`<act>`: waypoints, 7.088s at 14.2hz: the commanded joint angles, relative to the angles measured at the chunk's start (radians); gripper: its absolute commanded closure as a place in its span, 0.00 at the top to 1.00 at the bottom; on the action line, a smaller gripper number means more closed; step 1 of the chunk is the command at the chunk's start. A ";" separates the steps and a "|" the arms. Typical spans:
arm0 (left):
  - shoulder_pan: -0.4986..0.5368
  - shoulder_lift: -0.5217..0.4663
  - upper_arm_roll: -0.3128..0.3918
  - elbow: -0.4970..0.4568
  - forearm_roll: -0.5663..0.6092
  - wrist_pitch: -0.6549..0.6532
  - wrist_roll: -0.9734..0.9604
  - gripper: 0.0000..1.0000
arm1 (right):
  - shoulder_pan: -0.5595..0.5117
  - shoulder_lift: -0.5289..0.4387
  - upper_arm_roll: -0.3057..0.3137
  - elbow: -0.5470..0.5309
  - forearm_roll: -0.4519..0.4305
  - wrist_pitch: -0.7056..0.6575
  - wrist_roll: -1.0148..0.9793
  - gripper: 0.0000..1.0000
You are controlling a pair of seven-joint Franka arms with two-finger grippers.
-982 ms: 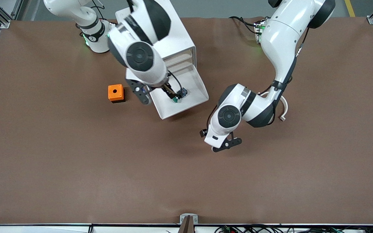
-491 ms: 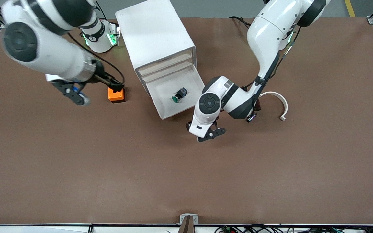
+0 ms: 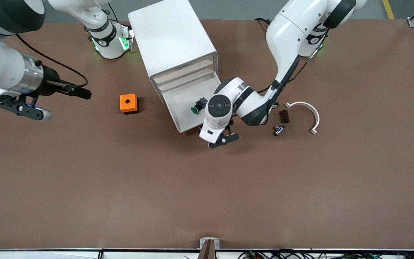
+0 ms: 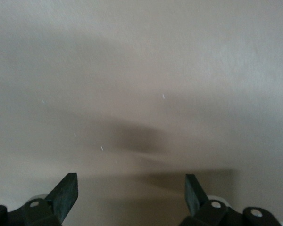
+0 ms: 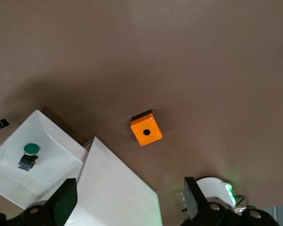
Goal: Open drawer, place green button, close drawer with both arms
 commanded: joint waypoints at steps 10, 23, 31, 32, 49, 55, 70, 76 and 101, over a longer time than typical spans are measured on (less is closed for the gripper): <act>-0.005 -0.014 -0.130 -0.063 0.008 0.015 -0.112 1.00 | -0.248 -0.063 0.020 -0.074 -0.057 0.089 -0.456 1.00; -0.120 -0.009 -0.158 -0.062 0.008 0.039 -0.219 1.00 | -0.251 -0.083 0.022 -0.014 -0.140 0.120 -0.454 1.00; -0.155 -0.003 -0.170 -0.062 -0.007 0.055 -0.258 1.00 | -0.251 -0.082 0.022 0.010 -0.128 0.126 -0.454 1.00; -0.151 -0.006 -0.170 -0.062 -0.006 0.053 -0.255 1.00 | -0.251 -0.082 0.023 0.010 -0.128 0.125 -0.456 1.00; 0.351 -0.176 -0.161 -0.041 0.055 -0.154 0.410 1.00 | -0.250 -0.080 0.023 0.010 -0.125 0.149 -0.464 1.00; 0.471 -0.262 -0.159 -0.040 0.104 -0.235 0.598 1.00 | -0.242 -0.074 0.025 0.006 -0.134 0.154 -0.468 1.00; 0.586 -0.659 0.080 -0.115 0.092 -0.470 1.023 1.00 | -0.247 -0.068 0.025 0.006 -0.137 0.154 -0.467 1.00; 0.604 -0.788 0.080 -0.166 0.028 -0.479 1.028 1.00 | -0.248 -0.069 0.025 0.006 -0.140 0.154 -0.467 1.00; 0.623 -0.842 0.097 -0.191 -0.018 -0.514 1.032 1.00 | -0.245 -0.183 0.026 -0.205 -0.148 0.277 -0.470 1.00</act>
